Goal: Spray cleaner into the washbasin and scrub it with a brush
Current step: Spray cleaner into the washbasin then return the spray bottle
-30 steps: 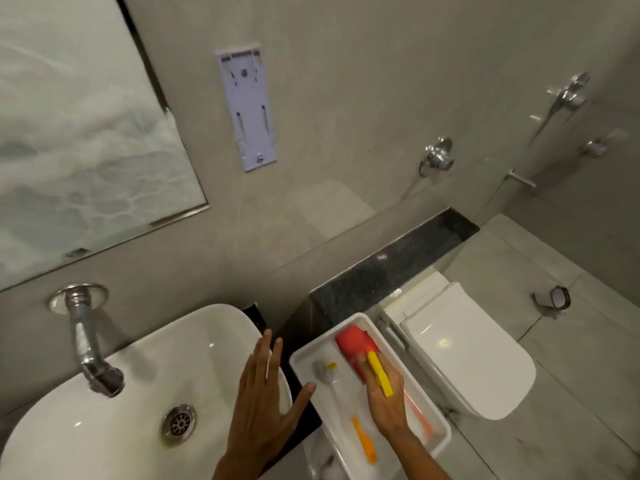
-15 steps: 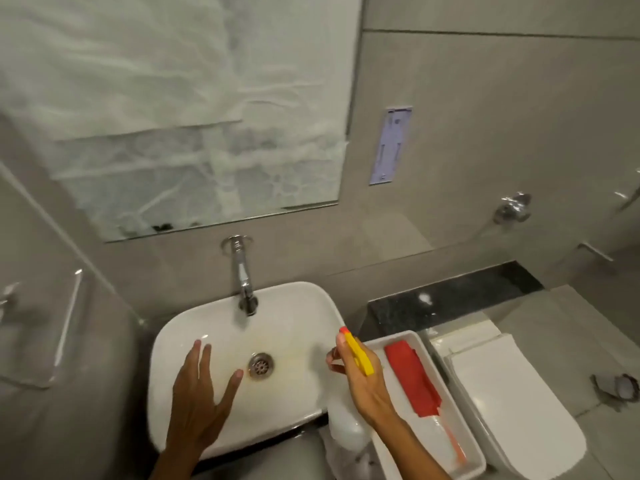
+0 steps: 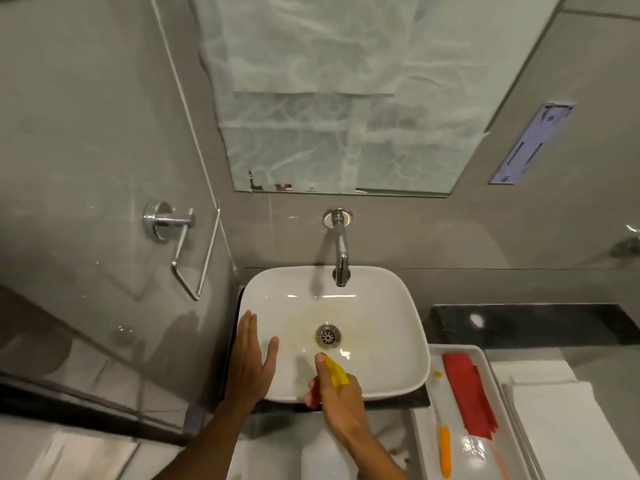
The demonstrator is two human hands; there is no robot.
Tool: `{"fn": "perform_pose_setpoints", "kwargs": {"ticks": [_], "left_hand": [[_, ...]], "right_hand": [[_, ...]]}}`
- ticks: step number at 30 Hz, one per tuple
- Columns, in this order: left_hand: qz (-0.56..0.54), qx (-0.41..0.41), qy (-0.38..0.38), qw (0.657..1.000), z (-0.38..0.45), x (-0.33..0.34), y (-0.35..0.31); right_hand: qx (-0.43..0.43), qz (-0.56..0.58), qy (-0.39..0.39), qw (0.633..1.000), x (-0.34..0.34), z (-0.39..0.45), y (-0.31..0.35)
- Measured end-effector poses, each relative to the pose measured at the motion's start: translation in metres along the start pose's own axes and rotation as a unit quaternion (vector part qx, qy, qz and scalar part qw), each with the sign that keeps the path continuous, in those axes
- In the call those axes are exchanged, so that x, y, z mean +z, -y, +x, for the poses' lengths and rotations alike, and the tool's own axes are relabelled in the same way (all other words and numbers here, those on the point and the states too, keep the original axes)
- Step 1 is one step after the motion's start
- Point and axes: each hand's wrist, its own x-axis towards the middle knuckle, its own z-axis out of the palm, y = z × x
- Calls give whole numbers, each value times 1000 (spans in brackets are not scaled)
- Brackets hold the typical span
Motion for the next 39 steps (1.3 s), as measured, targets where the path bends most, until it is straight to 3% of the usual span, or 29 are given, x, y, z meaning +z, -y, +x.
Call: {"fn": "perform_pose_setpoints", "kwargs": {"ticks": [4, 10, 14, 18, 23, 27, 31, 36, 39], "left_hand": [[-13, -38, -13, 999, 5, -2, 7], [-18, -37, 7, 999, 1, -5, 24], [-11, -37, 11, 999, 2, -4, 23], [-12, -38, 12, 999, 2, -4, 22], [-13, -34, 8, 999, 2, -5, 22], [-17, -32, 4, 999, -1, -5, 23], [3, -15, 8, 1000, -1, -7, 29], [2, -33, -8, 999, 6, -8, 21], [-41, -77, -37, 995, 17, -5, 4]], "right_hand": [[0, -12, -62, 998, 13, 8, 9], [54, 246, -100, 963, -1, 30, 19], [77, 233, -152, 957, -17, 40, 16], [38, 148, -201, 968, -42, 42, 3], [23, 195, -153, 969, -83, 31, -19], [13, 104, -132, 986, -97, 9, -36], [4, 45, -126, 991, -85, -13, -41], [29, 151, -3, 988, -55, -21, -29], [31, 112, 20, 993, -32, -15, -19]]}}
